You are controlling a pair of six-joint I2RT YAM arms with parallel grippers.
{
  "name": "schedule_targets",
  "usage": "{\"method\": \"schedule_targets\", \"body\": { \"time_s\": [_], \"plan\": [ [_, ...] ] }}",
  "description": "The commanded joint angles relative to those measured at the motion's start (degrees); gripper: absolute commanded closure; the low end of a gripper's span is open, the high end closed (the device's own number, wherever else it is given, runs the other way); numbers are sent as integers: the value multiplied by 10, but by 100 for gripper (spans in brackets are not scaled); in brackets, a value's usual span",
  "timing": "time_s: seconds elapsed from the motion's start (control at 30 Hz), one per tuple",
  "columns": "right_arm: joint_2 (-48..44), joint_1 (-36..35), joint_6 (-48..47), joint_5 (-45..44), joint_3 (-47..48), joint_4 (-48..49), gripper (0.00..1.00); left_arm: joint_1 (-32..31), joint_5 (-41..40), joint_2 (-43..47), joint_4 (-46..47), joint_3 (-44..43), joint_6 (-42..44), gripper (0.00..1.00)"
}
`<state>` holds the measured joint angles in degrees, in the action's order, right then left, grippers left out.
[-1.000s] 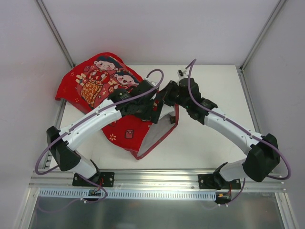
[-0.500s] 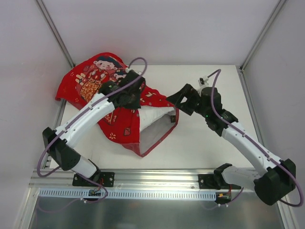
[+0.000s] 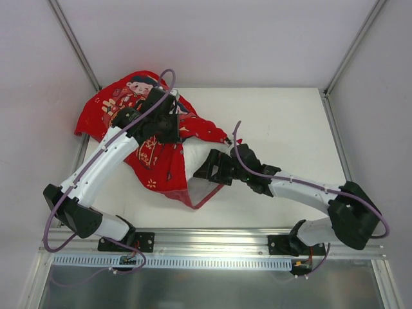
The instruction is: Remove the pillowcase from the pillow
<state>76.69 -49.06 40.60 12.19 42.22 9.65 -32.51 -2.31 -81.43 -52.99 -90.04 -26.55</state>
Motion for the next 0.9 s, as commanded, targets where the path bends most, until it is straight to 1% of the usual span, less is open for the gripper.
{"method": "schedule_targets", "body": {
  "time_s": [0.0, 0.03, 0.07, 0.13, 0.17, 0.2, 0.27, 0.33, 0.4, 0.43, 0.47, 0.5, 0.53, 0.6, 0.63, 0.7, 0.73, 0.8, 0.83, 0.87],
  "plan": [
    [48, -9, 43, -17, 30, 167, 2, 6, 22, 8, 10, 11, 7, 100],
    [62, -10, 50, -17, 25, 200, 1, 6, 22, 10, 10, 13, 6, 100],
    [93, -12, 60, -18, 20, 266, 1, 8, 22, 11, 10, 15, 6, 100],
    [130, -15, 100, -19, 17, 338, 1, 9, 22, 13, 10, 17, 7, 100],
    [171, -17, 115, -16, 24, 405, 0, 10, 22, 11, 10, 18, 7, 100],
    [191, -21, 128, -13, 32, 434, 1, 10, 22, 11, 10, 18, 8, 100],
    [222, -33, 140, -7, 55, 468, 3, 11, 22, 11, 10, 19, 8, 100],
    [246, -40, 124, -13, 94, 455, 5, 11, 22, 10, 10, 20, 8, 100],
    [257, -39, 120, -20, 113, 437, 30, 13, 22, 10, 10, 23, 6, 100],
    [254, -36, 118, -22, 113, 435, 47, 13, 22, 11, 10, 28, 6, 100],
    [247, -28, 116, -28, 111, 428, 66, 14, 22, 12, 10, 29, 6, 100],
    [235, -24, 113, -33, 103, 412, 99, 16, 22, 15, 10, 32, 5, 100],
    [202, -15, 96, -55, 95, 364, 99, 17, 21, 19, 10, 35, 5, 100],
    [157, -9, 69, -83, 71, 306, 99, 27, 20, 21, 10, 36, 7, 100],
    [108, -4, 35, -106, 68, 231, 99, 32, 20, 21, 10, 34, 7, 100],
    [62, -2, -5, -118, 75, 142, 99, 41, 20, 16, 10, 29, 7, 100],
    [18, -2, -23, -131, 86, 63, 99, 53, 20, 14, 10, 22, 7, 100],
    [-28, -2, -60, -158, 85, -22, 99, 63, 20, 1, 10, 12, 10, 100],
    [-54, -2, -66, -166, 70, -42, 99, 75, 18, -3, 10, 2, 11, 100],
    [-106, -1, -69, -185, 58, -58, 99, 82, 15, -14, 10, -2, 12, 100]
  ]
}}
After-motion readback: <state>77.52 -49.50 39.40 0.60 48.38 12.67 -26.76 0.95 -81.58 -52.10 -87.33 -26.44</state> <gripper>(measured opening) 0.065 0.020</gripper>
